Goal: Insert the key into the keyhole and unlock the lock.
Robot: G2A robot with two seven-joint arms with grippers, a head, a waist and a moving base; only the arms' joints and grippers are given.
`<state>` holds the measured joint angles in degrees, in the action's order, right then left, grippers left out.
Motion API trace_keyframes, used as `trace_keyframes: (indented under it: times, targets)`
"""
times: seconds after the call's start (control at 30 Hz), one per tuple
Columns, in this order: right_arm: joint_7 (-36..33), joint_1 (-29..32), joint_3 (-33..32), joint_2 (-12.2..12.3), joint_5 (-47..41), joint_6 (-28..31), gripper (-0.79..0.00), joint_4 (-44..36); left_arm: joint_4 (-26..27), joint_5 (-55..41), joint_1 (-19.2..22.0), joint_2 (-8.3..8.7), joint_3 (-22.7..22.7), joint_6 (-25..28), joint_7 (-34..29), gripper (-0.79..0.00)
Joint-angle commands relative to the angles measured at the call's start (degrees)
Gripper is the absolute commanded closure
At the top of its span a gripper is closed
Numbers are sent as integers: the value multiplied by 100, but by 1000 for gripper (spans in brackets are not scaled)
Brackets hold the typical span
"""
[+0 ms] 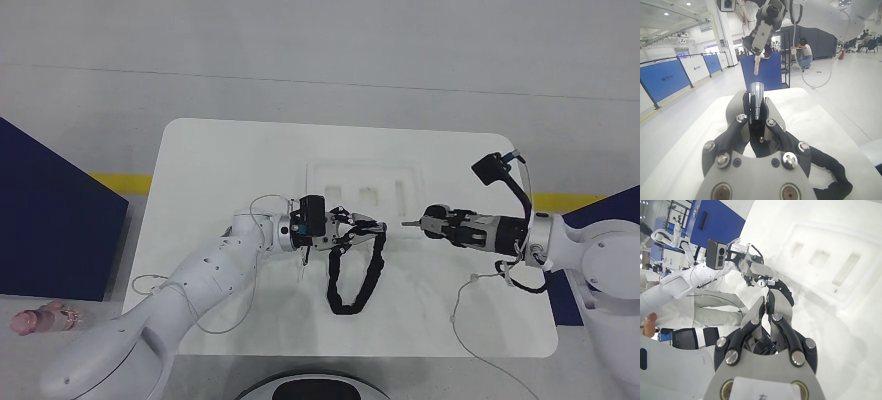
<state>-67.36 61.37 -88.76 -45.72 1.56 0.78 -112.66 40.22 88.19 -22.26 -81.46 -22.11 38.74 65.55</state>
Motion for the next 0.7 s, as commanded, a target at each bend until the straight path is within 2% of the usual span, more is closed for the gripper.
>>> trace_keyframes:
  times: [0.0,0.27,0.33,0.67]
  targets:
    - [-9,-1,-5,1,0,3,0,-3,2,1,0,1,-1,2,-2,0]
    - [84,29,3,-3,-2,43,0,-6,2,1,0,1,-1,2,-2,0]
    - [168,27,37,-15,-251,146,0,30,2,1,0,1,-1,2,-2,0]
    - [5,-368,445,-35,-586,281,0,293,2,1,0,1,-1,2,-2,0]
